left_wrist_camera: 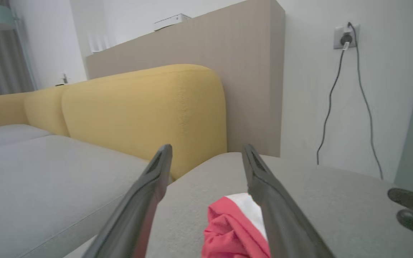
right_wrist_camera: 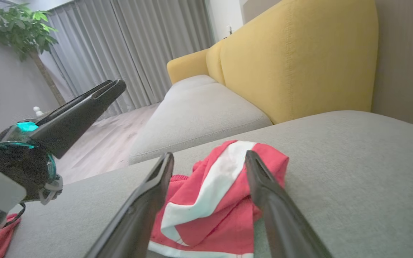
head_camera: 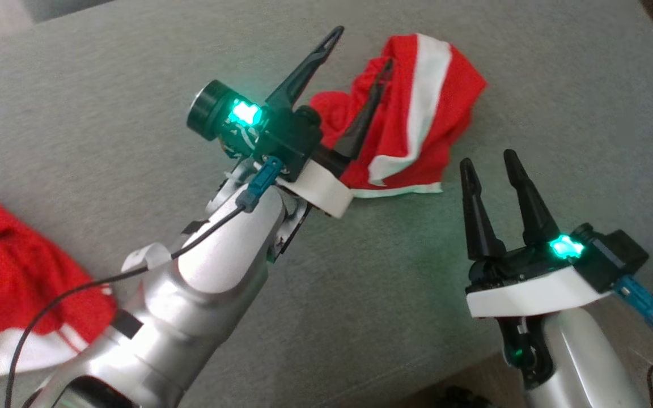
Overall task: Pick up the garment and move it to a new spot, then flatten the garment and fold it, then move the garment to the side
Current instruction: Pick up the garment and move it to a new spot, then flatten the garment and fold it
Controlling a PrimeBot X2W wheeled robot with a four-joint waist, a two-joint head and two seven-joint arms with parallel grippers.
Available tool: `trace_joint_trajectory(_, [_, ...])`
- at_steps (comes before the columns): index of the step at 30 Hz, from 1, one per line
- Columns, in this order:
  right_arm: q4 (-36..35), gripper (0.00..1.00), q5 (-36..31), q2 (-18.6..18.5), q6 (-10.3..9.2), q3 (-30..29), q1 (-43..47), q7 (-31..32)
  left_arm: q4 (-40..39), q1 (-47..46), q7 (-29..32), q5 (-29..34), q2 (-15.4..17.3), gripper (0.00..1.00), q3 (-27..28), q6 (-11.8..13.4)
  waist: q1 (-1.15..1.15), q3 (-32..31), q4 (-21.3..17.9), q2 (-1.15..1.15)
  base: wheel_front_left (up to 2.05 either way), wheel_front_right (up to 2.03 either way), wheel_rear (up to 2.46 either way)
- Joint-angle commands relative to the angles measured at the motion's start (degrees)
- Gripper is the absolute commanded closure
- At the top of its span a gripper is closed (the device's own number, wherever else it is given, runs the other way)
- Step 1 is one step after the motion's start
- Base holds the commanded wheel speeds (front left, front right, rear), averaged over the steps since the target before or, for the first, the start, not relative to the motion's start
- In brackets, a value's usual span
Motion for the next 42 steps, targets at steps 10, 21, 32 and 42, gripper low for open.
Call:
trace_joint_trajectory(10, [-0.01, 0.0, -3.86, -0.23, -0.04, -2.76, 0.16, -0.61, -2.05, 5.08, -2.98, -2.22, 6.64, 0.0, 7.55, 4.31, -0.01, -7.04, 13.39, 0.0, 0.0, 0.0, 0.0])
trace_joint_trajectory(21, [1.2, 0.0, -4.96, -0.23, -0.04, -4.19, 3.19, -0.61, -15.2, 24.48, -3.19, -2.54, 13.94, 0.0, 13.93, 8.78, -0.01, -11.32, 19.6, 0.0, 0.0, 0.0, 0.0])
trace_joint_trajectory(32, [1.85, 0.0, -5.91, -0.23, -0.04, -6.17, 4.73, -0.61, -21.27, 35.07, -3.2, -2.24, 11.8, 0.0, 16.78, 9.31, -0.01, -12.64, 20.25, 0.0, 0.0, 0.0, 0.0])
trace_joint_trajectory(42, [13.84, 0.0, -5.38, -0.23, -0.04, -11.84, -0.99, -0.61, -21.23, 34.2, -3.2, -0.25, 9.53, 0.0, 17.1, 7.23, -0.01, -9.18, 21.08, 0.0, 0.0, 0.0, 0.0])
